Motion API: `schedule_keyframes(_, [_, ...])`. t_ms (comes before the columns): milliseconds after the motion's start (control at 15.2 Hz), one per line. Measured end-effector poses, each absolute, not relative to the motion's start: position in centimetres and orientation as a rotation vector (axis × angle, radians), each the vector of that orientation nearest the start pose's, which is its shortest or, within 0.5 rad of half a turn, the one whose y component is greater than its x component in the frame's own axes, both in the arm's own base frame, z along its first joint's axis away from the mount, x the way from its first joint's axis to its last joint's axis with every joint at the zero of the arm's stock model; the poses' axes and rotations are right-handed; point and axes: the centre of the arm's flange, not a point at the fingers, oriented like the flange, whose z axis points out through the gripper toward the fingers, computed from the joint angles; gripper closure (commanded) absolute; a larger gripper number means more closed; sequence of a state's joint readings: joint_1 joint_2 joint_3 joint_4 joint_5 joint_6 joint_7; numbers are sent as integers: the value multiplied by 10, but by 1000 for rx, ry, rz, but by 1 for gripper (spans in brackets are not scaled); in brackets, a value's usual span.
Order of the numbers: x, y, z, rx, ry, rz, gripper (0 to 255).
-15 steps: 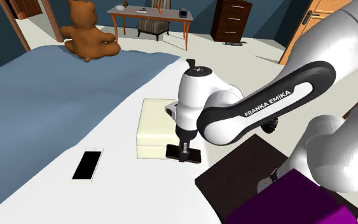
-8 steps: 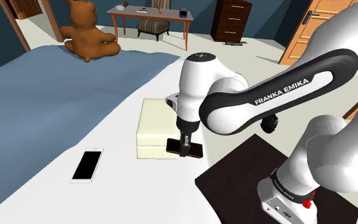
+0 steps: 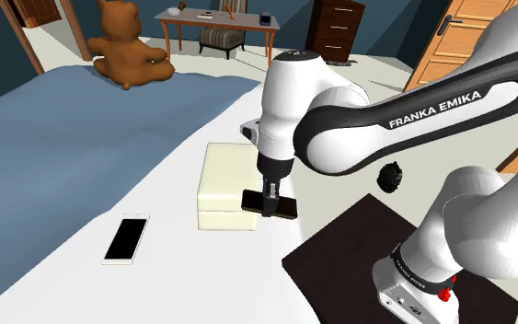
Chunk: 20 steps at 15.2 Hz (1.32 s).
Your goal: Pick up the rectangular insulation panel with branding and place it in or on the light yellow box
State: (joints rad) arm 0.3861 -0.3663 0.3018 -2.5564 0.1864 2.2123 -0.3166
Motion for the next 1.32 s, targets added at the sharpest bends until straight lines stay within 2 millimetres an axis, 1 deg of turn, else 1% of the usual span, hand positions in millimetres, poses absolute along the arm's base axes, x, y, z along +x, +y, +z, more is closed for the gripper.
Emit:
schedule_keyframes(462, [319, 268, 427, -2805, -1312, -8, 255])
schedule_keyframes(528, [324, 267, 429, -2805, -1312, -8, 255])
schedule_keyframes(594, [334, 262, 432, -2805, -1312, -8, 255])
schedule_keyframes(660, [343, 262, 432, -2805, -1312, -8, 255])
schedule_keyframes(792, [371, 257, 435, -2805, -1312, -7, 255])
schedule_keyframes(1056, [418, 246, 434, -2804, -1312, -7, 255])
schedule_keyframes(1188, [445, 241, 437, -2804, -1312, -7, 255])
schedule_keyframes(1320, [471, 235, 436, -2805, -1312, -8, 255])
